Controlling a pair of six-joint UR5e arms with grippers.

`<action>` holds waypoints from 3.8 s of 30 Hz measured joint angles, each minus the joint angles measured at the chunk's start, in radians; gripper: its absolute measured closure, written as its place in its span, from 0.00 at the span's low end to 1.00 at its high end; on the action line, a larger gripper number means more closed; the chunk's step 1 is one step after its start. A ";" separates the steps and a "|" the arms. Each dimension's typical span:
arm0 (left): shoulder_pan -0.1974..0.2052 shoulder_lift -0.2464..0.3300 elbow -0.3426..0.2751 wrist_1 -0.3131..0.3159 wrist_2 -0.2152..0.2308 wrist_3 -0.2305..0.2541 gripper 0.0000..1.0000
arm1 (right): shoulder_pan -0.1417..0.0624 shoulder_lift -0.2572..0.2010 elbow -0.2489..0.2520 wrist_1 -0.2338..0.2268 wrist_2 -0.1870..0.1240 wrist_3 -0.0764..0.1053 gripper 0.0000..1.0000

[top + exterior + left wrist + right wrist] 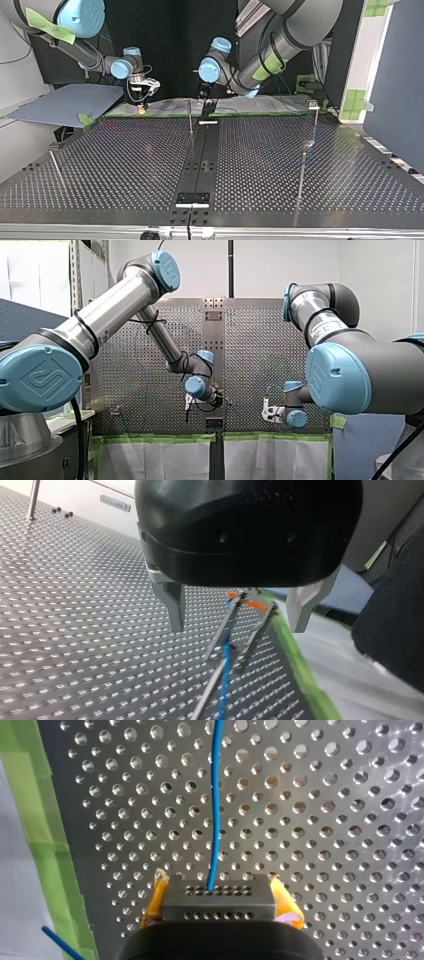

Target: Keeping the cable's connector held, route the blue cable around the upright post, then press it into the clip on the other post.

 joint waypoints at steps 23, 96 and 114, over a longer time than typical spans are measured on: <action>-0.023 0.194 -0.194 0.192 -0.140 -0.166 0.01 | -0.001 0.000 0.000 0.007 -0.004 -0.006 1.00; -0.038 0.758 -0.758 0.310 -0.167 -0.185 0.01 | -0.008 -0.001 -0.001 0.032 -0.035 -0.016 1.00; -0.038 0.758 -0.758 0.311 -0.167 -0.185 0.01 | -0.008 -0.001 -0.001 0.032 -0.035 -0.016 1.00</action>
